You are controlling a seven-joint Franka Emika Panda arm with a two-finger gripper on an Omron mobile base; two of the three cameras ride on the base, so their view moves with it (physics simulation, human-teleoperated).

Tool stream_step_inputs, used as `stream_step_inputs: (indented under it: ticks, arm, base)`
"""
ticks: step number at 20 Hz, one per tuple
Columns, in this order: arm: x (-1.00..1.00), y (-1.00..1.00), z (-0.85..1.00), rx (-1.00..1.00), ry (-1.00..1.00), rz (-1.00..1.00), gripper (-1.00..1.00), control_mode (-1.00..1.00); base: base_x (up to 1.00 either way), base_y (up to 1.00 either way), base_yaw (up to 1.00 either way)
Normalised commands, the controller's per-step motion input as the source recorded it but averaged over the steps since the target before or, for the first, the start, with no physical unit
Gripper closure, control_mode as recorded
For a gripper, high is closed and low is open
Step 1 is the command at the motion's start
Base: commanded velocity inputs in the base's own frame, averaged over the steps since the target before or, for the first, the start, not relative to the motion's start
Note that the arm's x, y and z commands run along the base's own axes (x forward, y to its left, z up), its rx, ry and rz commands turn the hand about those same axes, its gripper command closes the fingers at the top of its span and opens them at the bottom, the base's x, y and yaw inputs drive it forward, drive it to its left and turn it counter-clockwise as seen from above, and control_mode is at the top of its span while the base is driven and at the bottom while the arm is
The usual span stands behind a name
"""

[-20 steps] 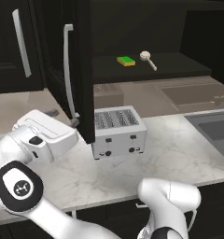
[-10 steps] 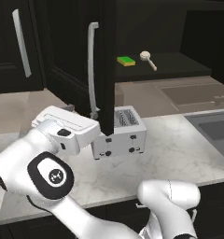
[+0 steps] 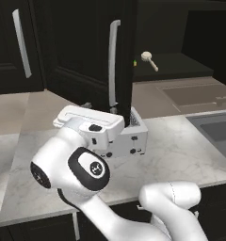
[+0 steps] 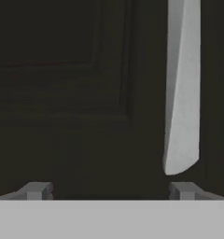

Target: Pick up the dish brush and sponge from the sink, and place them back in the cabinet, and close the cabinet doors.

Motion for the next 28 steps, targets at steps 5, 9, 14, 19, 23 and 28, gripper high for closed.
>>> stream_step_inputs:
  ticks: [5,9,14,19,23,28]
  arm:
    - [0.15,-0.49,0.0,0.0,0.0,0.12,-1.0,-1.0]
    - [0.24,-0.46,0.0,0.0,0.0,0.11,-1.0,-1.0]
    - [0.37,-0.39,0.0,0.0,0.0,0.07,-1.0,-1.0]
    - [0.36,-0.32,0.0,0.0,0.0,0.04,-1.0,-1.0]
    - [0.46,-0.23,0.0,0.0,0.0,0.0,-1.0,-1.0]
    - [0.57,-0.22,0.0,0.0,0.0,0.0,-1.0,-1.0]
  base:
    - [0.0,0.0,0.0]
    - [0.0,0.0,0.0]
    - [0.0,0.0,0.0]
    - [0.0,0.0,0.0]
    - [0.0,0.0,0.0]
    - [0.0,0.0,0.0]
